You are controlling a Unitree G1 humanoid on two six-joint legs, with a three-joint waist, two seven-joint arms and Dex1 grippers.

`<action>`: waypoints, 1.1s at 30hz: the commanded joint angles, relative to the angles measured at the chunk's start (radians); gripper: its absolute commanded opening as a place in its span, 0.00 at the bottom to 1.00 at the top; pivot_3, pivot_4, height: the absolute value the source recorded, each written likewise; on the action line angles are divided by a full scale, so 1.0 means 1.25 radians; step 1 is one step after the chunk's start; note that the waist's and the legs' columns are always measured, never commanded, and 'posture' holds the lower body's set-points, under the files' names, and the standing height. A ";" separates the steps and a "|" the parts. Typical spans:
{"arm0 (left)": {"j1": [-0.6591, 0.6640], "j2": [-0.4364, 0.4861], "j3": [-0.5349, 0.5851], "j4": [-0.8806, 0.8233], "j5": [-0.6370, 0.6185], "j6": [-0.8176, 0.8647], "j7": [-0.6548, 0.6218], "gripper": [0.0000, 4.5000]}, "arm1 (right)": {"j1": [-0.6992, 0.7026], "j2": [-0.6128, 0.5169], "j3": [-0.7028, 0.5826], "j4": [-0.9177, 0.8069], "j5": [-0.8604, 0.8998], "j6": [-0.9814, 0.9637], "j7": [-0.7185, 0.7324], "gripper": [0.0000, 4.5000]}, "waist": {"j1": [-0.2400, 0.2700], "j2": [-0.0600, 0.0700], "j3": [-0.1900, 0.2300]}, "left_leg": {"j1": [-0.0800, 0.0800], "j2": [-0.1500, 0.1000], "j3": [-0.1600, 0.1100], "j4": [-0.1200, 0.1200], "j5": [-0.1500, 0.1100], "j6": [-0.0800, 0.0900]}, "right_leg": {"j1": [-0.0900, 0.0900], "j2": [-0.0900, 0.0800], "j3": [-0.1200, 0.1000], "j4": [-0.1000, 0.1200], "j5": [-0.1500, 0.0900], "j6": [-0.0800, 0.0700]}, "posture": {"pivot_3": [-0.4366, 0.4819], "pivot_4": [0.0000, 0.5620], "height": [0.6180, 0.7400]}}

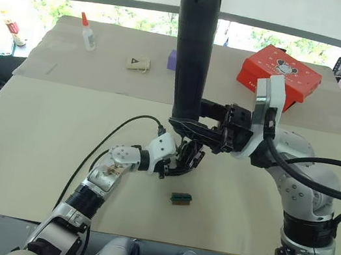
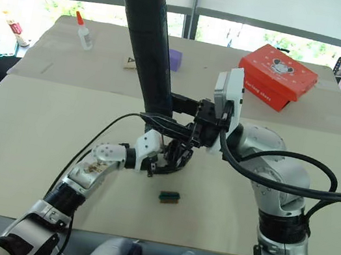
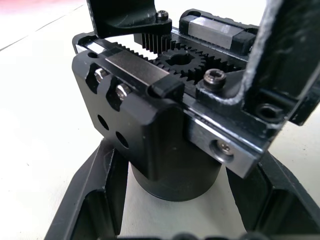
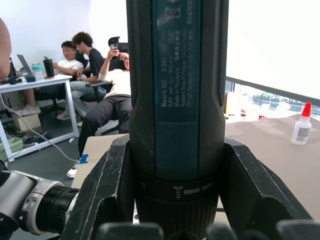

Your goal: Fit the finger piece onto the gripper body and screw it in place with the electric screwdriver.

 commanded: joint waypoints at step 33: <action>0.007 0.001 0.007 -0.041 -0.017 0.000 -0.006 0.51 | 0.012 0.049 0.010 0.020 -0.102 -0.100 0.056 0.43 | -0.001 0.000 0.000 | 0.000 0.000 0.000 0.000 0.000 0.000 | 0.000 0.000 0.000 0.000 0.000 0.000 | 0.48 0.27 1.00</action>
